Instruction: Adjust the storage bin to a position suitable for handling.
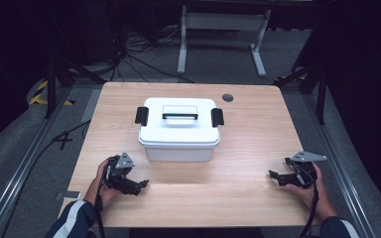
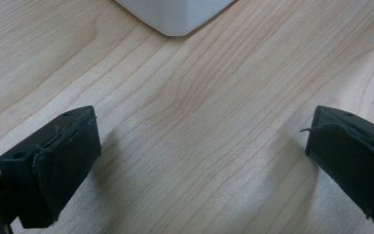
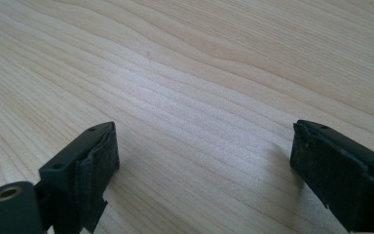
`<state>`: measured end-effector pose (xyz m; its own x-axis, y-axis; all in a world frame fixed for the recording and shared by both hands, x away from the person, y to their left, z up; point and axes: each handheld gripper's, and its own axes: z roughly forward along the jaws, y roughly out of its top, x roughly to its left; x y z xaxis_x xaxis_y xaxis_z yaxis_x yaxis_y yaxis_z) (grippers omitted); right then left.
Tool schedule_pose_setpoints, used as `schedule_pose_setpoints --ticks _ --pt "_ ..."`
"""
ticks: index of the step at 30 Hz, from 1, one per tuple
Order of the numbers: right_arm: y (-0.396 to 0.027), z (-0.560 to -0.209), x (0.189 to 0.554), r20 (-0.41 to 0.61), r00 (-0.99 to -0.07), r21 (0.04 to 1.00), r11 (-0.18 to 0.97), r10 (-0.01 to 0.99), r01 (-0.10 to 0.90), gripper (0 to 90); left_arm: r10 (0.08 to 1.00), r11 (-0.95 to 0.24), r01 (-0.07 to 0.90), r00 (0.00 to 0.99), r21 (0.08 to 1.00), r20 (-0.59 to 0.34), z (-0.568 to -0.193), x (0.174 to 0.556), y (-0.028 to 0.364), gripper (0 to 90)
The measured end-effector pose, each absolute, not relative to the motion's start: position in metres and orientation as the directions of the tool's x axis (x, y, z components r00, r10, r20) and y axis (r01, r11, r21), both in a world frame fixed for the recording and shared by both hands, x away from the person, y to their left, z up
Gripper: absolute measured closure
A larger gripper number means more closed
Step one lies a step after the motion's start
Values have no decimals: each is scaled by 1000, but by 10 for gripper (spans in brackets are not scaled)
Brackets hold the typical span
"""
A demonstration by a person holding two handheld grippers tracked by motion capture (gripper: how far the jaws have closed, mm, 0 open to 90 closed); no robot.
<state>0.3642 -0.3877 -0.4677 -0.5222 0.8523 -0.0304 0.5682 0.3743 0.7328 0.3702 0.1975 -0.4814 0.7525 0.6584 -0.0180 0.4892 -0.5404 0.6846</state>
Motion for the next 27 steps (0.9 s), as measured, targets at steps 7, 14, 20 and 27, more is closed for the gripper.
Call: schedule_pose_setpoints --ticks 7,14,20,27 --pt "-388 -468 364 -31 -522 733 375 852 568 107 655 -540 481 756 691 -14 -482 369 200 0" --pt "-388 -468 364 -31 -520 733 373 854 568 108 661 -536 488 750 689 -18 -482 366 201 2" --pt "-389 -467 365 -30 -541 729 389 840 563 120 659 -544 480 752 688 -5 -482 363 202 4" --pt "-393 -462 367 -29 -574 706 423 818 568 215 655 -544 484 756 685 -13 -482 363 203 4"
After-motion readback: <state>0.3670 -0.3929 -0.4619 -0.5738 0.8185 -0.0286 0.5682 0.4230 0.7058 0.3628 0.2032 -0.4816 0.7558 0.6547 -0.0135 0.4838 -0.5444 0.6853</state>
